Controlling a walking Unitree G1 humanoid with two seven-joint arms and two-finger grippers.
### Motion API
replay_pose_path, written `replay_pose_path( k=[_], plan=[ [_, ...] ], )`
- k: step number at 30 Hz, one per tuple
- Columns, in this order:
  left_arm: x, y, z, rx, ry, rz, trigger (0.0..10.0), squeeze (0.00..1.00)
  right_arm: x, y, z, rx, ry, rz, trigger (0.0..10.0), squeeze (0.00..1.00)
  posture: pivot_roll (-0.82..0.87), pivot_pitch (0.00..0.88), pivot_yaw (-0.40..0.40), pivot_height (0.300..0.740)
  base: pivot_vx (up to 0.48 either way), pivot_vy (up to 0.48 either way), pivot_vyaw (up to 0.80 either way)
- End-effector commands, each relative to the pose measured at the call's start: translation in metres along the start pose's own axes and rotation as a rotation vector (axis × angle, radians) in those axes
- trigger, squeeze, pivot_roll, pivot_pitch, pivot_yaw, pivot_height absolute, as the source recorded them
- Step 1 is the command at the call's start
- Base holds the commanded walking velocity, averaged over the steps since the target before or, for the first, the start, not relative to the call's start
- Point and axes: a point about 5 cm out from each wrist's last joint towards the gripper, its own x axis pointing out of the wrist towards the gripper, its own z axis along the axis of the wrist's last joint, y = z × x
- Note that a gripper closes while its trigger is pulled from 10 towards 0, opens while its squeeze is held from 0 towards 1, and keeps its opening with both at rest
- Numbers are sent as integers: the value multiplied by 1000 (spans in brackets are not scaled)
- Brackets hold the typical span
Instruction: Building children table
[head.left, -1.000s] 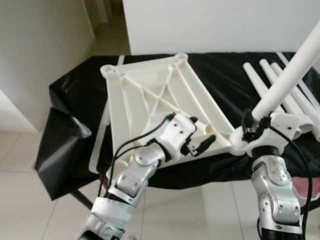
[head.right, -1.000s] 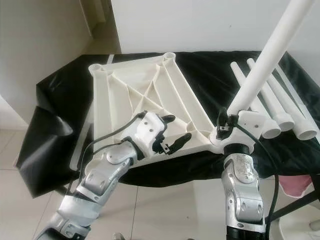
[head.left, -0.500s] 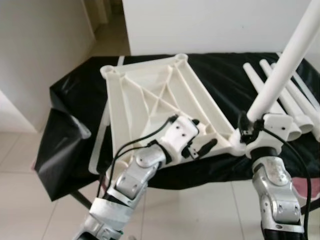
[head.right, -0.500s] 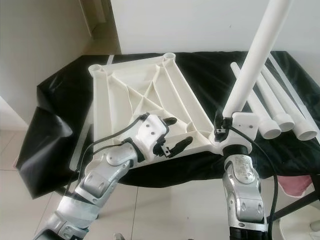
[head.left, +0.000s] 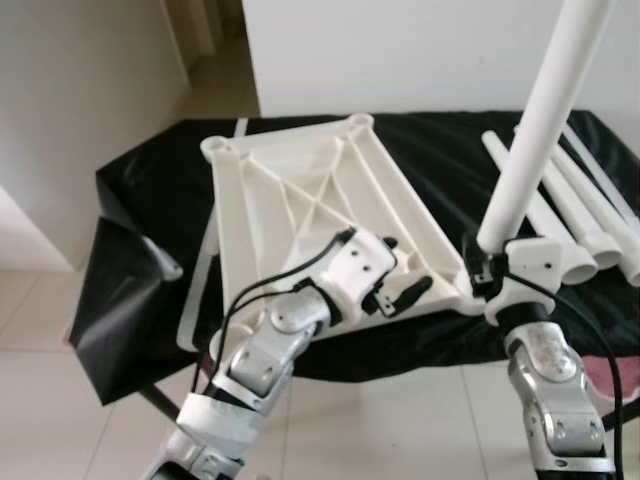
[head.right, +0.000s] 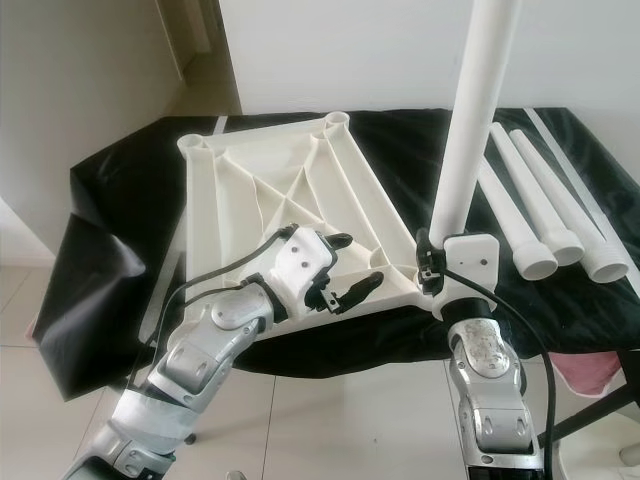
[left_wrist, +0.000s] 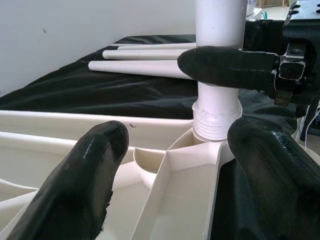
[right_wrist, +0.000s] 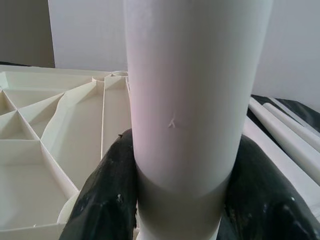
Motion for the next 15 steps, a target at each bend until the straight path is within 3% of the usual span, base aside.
replay_pose_path(
  k=[1,15],
  plan=[
    [2,-4,5,27,-6,-70,10000,0,-2,9,-17,73,96,50,10000,0,-121,1,43,740,0,0,0],
    [2,-1,8,36,-12,-66,10000,0,10,6,-22,171,143,42,10000,0,-114,1,42,740,0,0,0]
  ],
)
